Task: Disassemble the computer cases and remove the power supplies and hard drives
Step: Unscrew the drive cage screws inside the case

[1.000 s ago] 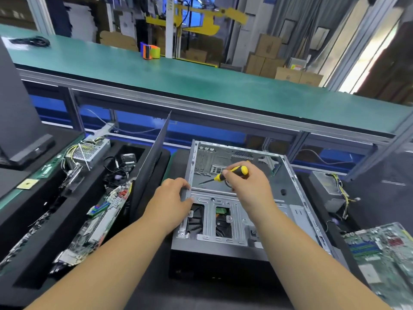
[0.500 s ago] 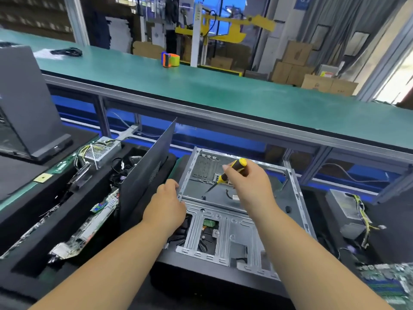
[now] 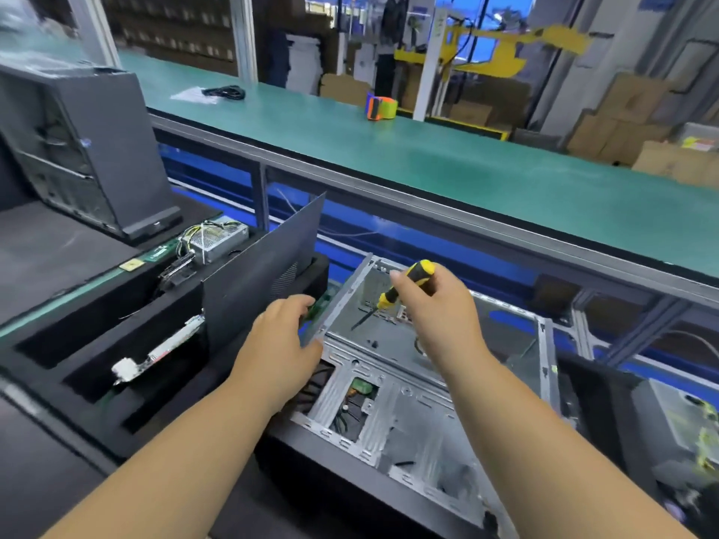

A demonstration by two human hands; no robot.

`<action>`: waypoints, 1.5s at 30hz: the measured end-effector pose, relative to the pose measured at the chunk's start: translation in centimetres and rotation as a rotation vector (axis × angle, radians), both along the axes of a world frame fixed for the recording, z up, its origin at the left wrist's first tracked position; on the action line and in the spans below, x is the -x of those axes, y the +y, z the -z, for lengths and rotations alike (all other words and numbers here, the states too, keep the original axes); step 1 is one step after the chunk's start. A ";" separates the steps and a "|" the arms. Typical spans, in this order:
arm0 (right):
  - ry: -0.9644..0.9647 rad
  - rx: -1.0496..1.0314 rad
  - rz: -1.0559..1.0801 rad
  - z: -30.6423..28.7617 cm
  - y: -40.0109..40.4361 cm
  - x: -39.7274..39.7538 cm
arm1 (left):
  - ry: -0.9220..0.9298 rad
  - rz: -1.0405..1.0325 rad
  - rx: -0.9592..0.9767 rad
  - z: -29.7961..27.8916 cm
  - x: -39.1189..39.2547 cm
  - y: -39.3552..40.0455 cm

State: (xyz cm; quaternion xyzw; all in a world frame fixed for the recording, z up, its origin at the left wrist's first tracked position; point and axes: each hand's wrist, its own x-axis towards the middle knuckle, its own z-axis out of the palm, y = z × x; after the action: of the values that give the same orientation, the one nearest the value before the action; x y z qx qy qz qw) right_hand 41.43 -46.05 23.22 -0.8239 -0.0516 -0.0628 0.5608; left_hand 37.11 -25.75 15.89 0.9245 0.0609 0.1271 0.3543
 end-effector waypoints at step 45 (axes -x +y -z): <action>-0.066 0.515 0.260 2.0 10.0 2.7 | 0.089 0.311 0.111 3.6 1.4 4.3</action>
State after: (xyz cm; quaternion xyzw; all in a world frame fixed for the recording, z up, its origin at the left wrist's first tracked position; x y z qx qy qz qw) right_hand 38.76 -36.07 21.20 -0.9363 0.0220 -0.1459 0.3186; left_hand 35.75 -21.42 12.30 0.9064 -0.0602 0.0260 0.4172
